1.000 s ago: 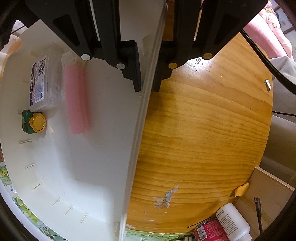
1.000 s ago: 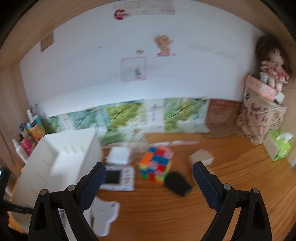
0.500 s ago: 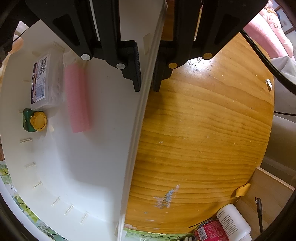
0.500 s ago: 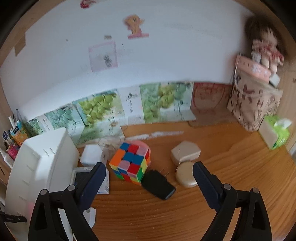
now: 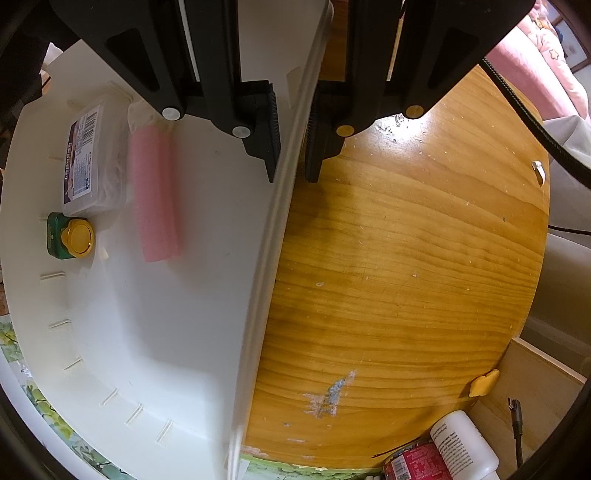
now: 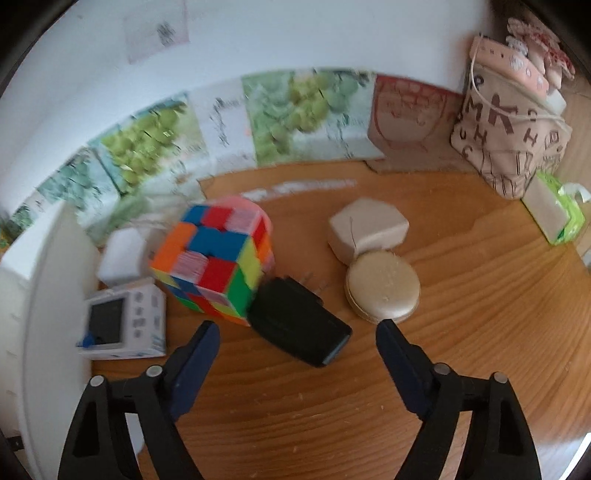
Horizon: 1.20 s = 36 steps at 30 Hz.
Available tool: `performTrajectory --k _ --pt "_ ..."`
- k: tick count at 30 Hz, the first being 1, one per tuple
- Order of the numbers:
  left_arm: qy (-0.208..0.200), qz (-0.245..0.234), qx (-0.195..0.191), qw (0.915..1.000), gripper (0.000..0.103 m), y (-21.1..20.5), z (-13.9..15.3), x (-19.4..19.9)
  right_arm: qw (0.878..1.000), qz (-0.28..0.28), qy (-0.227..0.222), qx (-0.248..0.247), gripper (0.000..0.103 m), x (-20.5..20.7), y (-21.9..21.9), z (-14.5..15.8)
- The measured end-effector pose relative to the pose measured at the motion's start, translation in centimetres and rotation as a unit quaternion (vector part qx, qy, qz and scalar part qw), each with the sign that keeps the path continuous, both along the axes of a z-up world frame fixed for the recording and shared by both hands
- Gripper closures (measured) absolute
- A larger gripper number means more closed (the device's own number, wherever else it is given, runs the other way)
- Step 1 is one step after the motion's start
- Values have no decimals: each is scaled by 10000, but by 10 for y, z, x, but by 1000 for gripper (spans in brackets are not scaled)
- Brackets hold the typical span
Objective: Organize rigid objects
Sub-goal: 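Move the right tool to the black charger and grasp it, then carry the black charger into the white tray and open the right tool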
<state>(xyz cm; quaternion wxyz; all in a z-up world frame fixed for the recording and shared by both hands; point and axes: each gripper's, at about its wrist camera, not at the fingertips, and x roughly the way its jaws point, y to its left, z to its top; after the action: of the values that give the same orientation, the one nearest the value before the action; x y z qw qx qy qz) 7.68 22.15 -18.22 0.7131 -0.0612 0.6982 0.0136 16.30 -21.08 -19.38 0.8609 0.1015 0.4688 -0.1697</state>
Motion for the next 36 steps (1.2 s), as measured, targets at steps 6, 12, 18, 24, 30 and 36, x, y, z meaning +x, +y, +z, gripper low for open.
performTrajectory --k 6,12,18,24,30,36 --pt "8 9 3 10000 89 1 0 2 9999 5 65 108 26 4 -4 -9" --pt "-14 52 -11 10000 89 1 -1 0 9998 159 109 51 33 12 -2 -13" --pt "-1 34 22 10000 88 3 -1 -1 9997 186 122 -56 41 13 -1 -12" --pt "0 7 40 10000 88 3 -1 0 9999 150 65 34 41 12 -4 -10" --pt "4 -50 71 10000 88 1 -1 1 9998 68 34 200 41 5 0 -7" --pt "-40 -14 43 10000 88 -1 0 0 9988 57 30 481 41 -13 9 -4"
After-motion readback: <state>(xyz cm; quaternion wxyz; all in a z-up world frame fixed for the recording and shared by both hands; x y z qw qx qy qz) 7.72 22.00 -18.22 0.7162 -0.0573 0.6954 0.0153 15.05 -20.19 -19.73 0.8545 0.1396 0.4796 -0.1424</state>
